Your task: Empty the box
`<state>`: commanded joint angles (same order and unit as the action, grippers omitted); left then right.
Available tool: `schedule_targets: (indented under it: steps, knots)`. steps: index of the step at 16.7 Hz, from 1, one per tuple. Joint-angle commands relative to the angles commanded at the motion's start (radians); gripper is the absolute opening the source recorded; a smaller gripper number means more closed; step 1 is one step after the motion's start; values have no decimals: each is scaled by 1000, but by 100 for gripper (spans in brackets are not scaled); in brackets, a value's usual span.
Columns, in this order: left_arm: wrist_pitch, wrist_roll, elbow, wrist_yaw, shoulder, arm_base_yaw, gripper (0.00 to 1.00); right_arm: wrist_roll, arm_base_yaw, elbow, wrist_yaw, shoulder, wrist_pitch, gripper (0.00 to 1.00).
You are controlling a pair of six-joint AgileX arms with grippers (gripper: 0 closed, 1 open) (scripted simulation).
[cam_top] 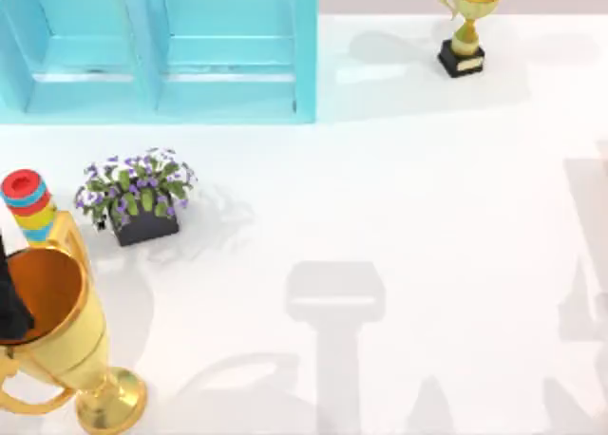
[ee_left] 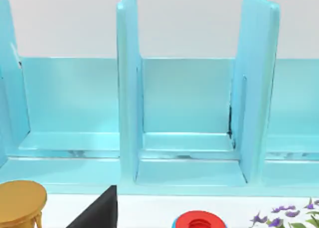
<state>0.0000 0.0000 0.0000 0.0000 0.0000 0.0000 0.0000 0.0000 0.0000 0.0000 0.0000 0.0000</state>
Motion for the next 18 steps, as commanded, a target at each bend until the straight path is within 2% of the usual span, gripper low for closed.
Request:
schedule_targets:
  steps: [4, 7, 14, 18]
  knots:
    - [0, 0, 0, 0, 0, 0, 100, -18, -19, 22, 1, 30, -22, 100]
    - [0, 0, 0, 0, 0, 0, 100, -78, -81, 120, 1, 149, -115, 100]
    - [0, 0, 0, 0, 0, 0, 100, -237, -248, 580, 1, 682, -541, 100]
    - [0, 0, 0, 0, 0, 0, 100, -319, -334, 788, 2, 1007, -719, 100]
